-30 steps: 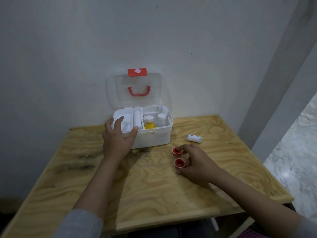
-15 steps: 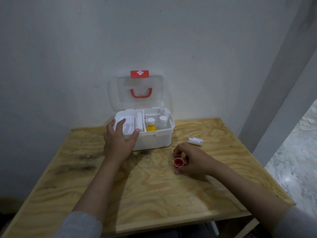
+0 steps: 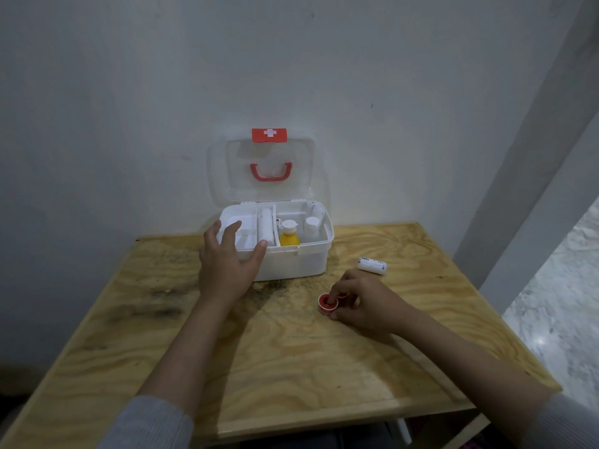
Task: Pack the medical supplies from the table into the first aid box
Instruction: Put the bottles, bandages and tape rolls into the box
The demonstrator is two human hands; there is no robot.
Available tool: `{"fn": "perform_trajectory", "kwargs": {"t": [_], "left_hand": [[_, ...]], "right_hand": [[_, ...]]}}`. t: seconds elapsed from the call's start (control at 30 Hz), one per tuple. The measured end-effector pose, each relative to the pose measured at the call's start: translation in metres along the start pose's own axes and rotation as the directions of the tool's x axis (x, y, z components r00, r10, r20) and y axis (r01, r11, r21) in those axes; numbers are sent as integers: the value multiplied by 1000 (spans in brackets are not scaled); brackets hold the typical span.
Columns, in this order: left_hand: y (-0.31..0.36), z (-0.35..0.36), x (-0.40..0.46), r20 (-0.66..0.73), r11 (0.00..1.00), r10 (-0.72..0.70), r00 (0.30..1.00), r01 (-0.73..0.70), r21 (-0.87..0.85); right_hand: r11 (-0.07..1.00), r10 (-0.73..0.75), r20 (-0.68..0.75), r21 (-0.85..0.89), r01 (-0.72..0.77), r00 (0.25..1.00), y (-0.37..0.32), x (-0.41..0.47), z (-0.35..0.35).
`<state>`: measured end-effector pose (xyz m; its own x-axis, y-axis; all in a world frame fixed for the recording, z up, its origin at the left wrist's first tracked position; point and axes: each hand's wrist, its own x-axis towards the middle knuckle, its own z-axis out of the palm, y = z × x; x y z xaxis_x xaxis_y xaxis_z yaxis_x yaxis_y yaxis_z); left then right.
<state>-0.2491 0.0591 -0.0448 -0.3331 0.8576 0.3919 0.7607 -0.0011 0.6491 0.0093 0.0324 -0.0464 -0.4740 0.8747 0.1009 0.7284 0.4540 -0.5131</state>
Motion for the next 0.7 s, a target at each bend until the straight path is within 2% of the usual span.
{"fn": "perform_trajectory", "kwargs": {"t": [0.17, 0.37, 0.57, 0.7], "left_hand": [[-1, 0, 0, -7, 1000, 12, 1000, -12, 1], [-1, -2, 1, -18, 999, 18, 1000, -19, -28], [-4, -9, 7, 22, 997, -36, 999, 37, -61], [-9, -11, 8, 42, 991, -33, 999, 38, -130]], "right_hand": [[999, 5, -32, 32, -4, 999, -11, -1, -9], [990, -101, -165, 79, 115, 981, -55, 16, -42], [987, -160, -223, -15, 161, 962, -101, 76, -67], [989, -151, -201, -29, 148, 968, -120, 132, -55]]}}
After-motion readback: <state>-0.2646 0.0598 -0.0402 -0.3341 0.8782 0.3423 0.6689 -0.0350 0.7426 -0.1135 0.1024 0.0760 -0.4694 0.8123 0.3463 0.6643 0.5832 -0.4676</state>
